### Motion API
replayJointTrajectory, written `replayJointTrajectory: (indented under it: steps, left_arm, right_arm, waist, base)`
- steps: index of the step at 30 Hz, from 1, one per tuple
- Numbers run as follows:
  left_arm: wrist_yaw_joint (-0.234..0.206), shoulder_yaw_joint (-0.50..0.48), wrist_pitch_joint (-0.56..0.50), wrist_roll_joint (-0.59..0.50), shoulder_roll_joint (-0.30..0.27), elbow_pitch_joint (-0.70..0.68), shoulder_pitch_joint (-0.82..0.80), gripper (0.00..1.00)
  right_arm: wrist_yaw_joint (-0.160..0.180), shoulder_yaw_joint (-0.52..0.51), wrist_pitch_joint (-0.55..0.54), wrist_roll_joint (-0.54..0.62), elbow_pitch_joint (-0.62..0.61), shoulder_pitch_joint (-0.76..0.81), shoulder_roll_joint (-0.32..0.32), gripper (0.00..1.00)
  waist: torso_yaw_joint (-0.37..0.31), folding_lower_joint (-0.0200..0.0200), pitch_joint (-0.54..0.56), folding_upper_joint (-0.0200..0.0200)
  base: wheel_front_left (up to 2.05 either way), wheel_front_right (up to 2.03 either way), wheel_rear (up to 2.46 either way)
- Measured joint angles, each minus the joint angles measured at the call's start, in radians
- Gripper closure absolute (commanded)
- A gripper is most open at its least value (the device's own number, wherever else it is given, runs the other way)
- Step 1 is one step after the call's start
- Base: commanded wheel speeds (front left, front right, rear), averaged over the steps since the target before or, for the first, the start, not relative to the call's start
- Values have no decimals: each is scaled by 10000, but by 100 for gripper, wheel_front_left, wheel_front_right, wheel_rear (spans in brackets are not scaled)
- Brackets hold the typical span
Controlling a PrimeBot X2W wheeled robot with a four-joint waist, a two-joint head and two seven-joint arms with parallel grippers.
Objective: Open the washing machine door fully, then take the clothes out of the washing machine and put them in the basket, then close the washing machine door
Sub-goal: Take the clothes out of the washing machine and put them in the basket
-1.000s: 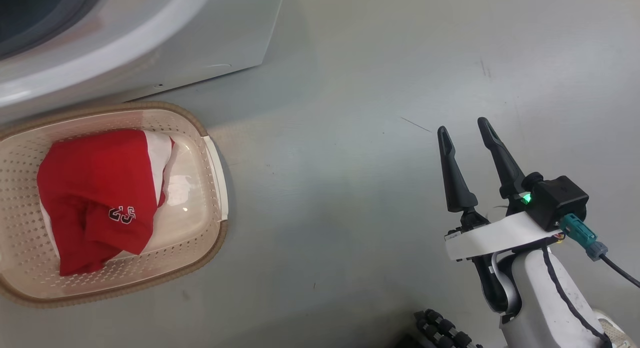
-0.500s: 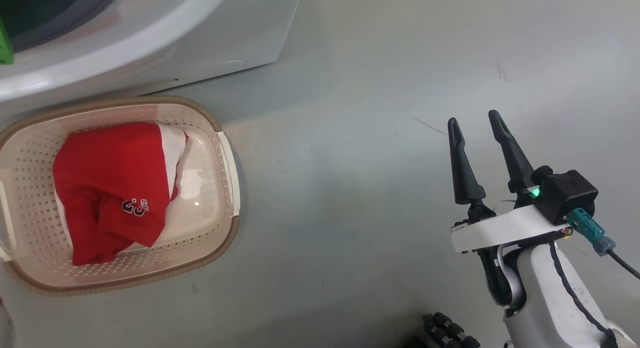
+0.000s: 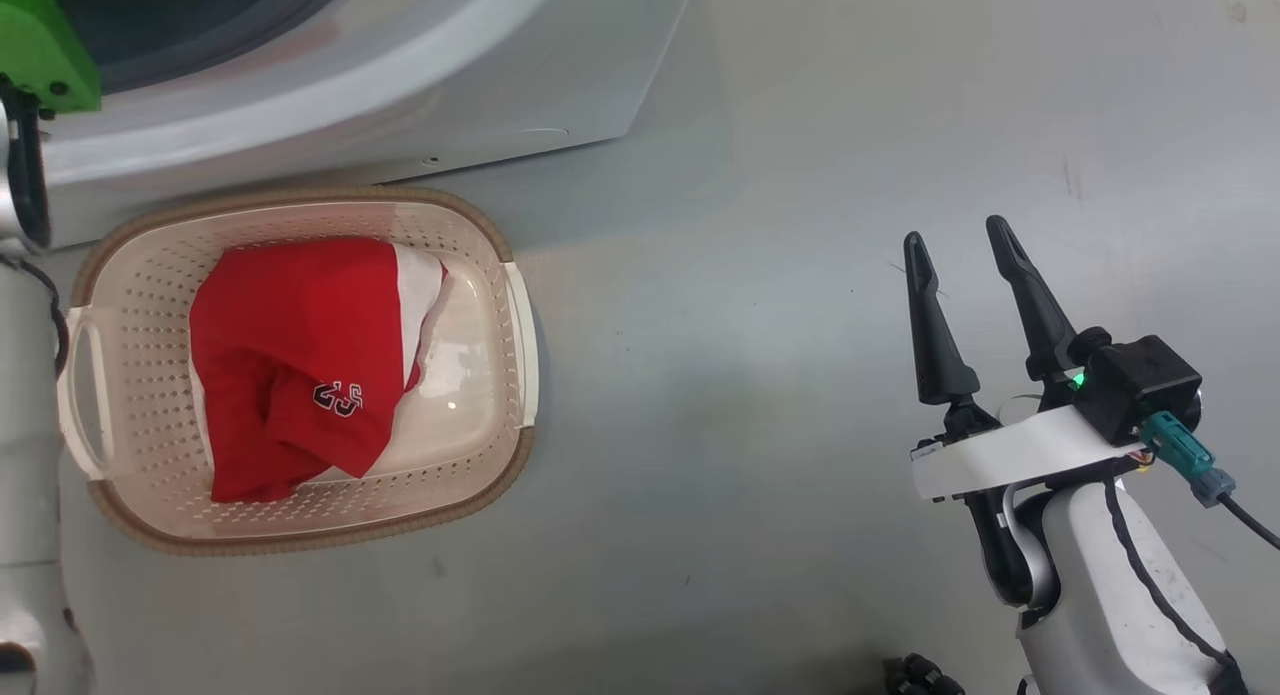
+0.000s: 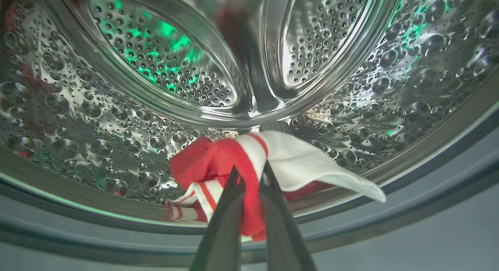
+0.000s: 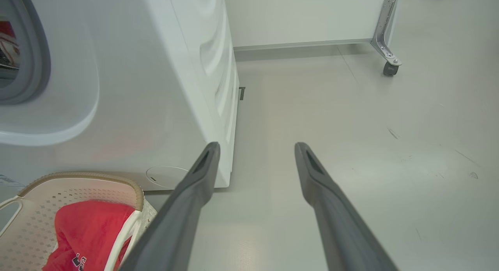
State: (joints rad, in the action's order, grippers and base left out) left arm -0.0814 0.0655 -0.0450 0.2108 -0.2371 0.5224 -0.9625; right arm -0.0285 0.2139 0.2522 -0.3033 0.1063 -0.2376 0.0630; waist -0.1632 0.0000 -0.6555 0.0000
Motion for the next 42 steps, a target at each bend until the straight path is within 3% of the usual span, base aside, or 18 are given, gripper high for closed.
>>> replayJointTrajectory:
  steps: [17,31,42]
  left_arm:
    - [161,-65,2771,378,909,-1296,2257,100]
    - [-17,-196,2934,504,1383,-2604,4849,100]
    - [-31,96,2955,247,1580,-4824,6174,100]
  right_arm:
    - [12,-176,0,90,288,97,244,0]
    - [58,-251,0,130,525,873,322,0]
    - [59,-132,-2,128,575,1427,307,0]
  waist:
    - [707,0,1145,0]
    - [1239,-1,2512,0]
    - [1510,-1,3515,0]
  base:
    - [0,0,0]
    - [0,0,0]
    - [0,0,0]
